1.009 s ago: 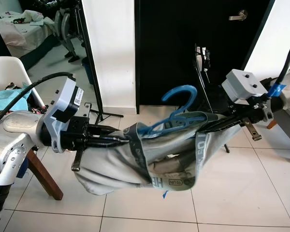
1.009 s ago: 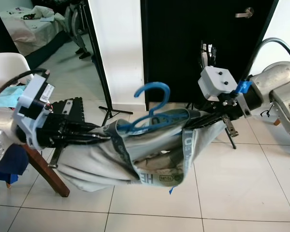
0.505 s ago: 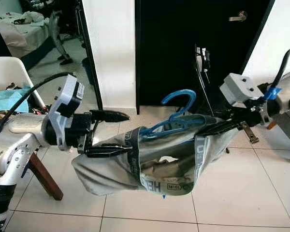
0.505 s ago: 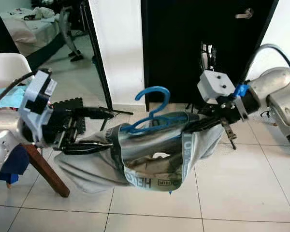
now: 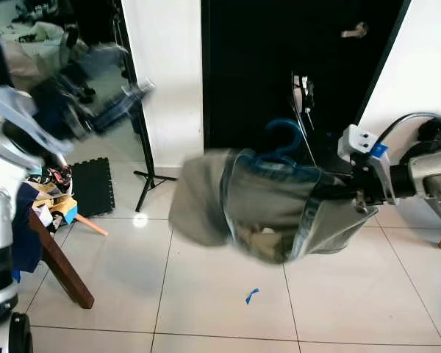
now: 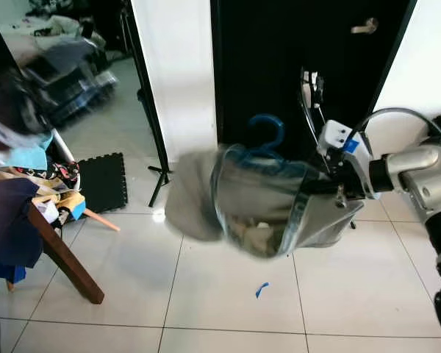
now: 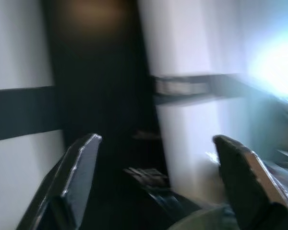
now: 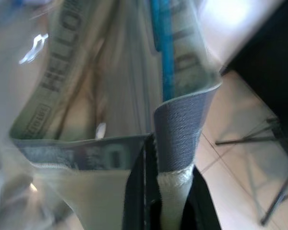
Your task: Hang hanger
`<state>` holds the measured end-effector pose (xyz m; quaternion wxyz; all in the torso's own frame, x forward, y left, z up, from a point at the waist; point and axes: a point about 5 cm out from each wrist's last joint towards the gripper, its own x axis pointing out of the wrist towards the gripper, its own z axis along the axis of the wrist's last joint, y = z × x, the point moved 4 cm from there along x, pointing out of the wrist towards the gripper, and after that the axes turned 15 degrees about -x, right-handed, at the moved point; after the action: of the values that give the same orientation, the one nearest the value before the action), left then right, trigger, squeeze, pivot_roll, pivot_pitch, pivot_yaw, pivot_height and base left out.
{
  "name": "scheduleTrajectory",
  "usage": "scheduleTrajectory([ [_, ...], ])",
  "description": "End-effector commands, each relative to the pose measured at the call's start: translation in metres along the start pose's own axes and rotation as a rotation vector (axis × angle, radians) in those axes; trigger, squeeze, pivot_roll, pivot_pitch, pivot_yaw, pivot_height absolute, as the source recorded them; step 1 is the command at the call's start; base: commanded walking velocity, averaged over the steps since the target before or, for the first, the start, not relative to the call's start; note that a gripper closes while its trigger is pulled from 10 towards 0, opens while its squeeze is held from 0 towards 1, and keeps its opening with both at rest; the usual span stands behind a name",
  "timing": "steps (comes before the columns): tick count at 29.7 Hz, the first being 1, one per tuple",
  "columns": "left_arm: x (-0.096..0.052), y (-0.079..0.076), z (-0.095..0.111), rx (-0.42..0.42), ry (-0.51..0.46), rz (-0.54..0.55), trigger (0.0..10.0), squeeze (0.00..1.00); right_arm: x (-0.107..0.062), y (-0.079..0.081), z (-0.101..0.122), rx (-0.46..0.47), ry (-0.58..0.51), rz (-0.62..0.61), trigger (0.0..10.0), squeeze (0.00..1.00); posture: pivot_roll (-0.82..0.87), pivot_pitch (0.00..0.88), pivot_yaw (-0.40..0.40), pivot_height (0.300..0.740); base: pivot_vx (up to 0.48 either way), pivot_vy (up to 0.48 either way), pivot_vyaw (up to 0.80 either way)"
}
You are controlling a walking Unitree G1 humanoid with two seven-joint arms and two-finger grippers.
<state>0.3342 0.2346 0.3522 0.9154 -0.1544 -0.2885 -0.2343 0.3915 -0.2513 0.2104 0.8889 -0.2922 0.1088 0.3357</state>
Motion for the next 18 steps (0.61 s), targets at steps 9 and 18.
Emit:
scheduleTrajectory([
  [9,-0.212,0.041,-0.205,0.053,0.688,0.822,10.0,0.00,0.047,0.098,-0.117,0.629,0.057,-0.445,10.0,0.00,-0.06,0.045,0.016,0.740,0.000,0.000,-0.43],
  [18,-0.297,0.009,-0.241,-0.132,0.753,0.922,10.0,0.00,0.035,0.146,-0.160,0.573,0.186,-0.483,10.0,0.00,-0.03,0.074,0.015,0.740,0.000,0.000,-0.79],
])
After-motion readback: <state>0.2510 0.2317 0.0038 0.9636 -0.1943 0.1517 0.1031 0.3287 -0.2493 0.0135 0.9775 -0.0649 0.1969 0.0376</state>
